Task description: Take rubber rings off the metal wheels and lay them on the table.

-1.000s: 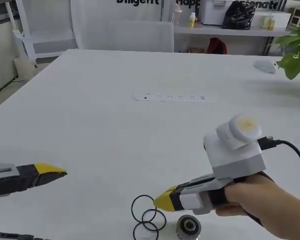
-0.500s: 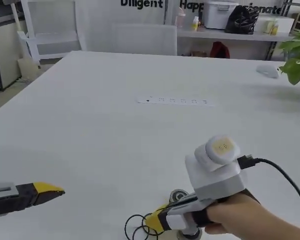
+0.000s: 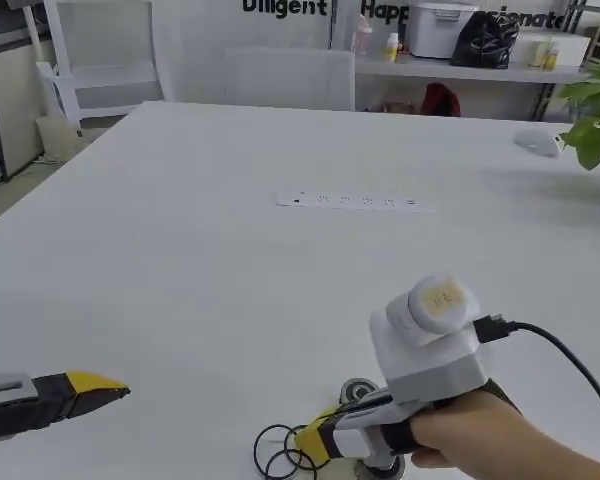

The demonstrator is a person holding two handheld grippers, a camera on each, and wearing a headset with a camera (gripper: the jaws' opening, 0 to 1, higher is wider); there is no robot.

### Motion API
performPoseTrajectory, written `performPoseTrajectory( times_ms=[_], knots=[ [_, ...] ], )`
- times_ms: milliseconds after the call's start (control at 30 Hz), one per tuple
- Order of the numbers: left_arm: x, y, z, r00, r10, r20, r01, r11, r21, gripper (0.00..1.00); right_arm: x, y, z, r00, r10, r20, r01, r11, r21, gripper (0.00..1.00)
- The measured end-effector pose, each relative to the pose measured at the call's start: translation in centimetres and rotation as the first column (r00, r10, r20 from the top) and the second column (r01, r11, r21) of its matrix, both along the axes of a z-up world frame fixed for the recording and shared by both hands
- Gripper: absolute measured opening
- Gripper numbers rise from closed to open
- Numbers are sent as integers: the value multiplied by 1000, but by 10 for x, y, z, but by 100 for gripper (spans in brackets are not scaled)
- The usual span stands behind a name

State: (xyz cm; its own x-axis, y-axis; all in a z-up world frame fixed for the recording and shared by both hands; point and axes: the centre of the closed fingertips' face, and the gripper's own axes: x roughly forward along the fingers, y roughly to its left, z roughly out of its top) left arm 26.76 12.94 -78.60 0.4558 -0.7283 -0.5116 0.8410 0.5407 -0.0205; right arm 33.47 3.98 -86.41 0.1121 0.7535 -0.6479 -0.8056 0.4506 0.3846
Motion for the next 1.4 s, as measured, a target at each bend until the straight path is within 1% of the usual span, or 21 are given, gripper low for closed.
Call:
performPoseTrajectory(
  times_ms=[133,300,367,467,533,600,633,700,867,967,1000,1067,1100,1133,1200,1267,1300,1400],
  knots=[
    [0,0,-1,1000,-1,0,1,1000,5,74,4,-2,0,1000,-15,6,15,1000,-1,0],
    [0,-1,-1,1000,-1,-1,1,1000,4,74,7,-3,2,1000,-28,5,28,1000,6,4],
    [0,-1,-1,1000,-1,0,1,1000,7,74,9,-4,5,999,-41,7,41,999,14,8],
    [1,-1,0,1000,0,0,0,1000,5,74,12,-5,9,999,-45,15,45,999,26,7],
    [1,-1,1,1000,1,3,-1,1000,5,74,13,-6,11,999,-48,22,47,998,31,9],
    [2,-3,4,1000,0,8,0,1000,-5,74,15,-7,13,998,-40,44,39,999,25,12],
    [1,-5,7,1000,-3,15,3,1000,-18,74,15,-7,14,998,-41,45,39,999,27,13],
    [2,-7,10,1000,-1,19,2,999,-33,74,17,-8,18,998,-46,49,44,998,39,15],
    [2,-12,14,1000,-2,21,4,998,-69,74,23,-12,31,995,-52,86,46,997,66,22],
    [3,-14,15,1000,-6,23,8,998,-69,74,26,-15,39,993,-50,111,41,996,85,26],
    [2,-14,15,1000,-10,22,11,998,-65,74,28,-16,43,990,-46,131,34,995,89,27],
    [2,-15,16,1000,-17,23,18,998,-56,74,34,-20,51,979,-31,201,14,996,90,25],
    [3,-15,16,1000,-18,24,19,998,-53,74,37,-20,55,977,-61,205,40,993,108,25],
    [4,-16,17,999,-20,27,21,998,-52,75,35,-23,55,979,-45,199,25,995,101,26],
    [6,-17,19,999,-21,31,22,998,-53,75,39,-28,60,976,-60,208,36,993,115,28],
    [7,-19,22,999,-28,37,30,998,-57,75,45,-35,62,968,-75,238,51,993,107,27],
    [8,-20,23,999,-31,39,33,998,-58,75,48,-39,62,966,-84,246,60,993,102,27],
    [11,-25,27,998,-46,44,49,997,-57,75,54,-50,63,964,-114,242,91,991,102,28]
  ],
)
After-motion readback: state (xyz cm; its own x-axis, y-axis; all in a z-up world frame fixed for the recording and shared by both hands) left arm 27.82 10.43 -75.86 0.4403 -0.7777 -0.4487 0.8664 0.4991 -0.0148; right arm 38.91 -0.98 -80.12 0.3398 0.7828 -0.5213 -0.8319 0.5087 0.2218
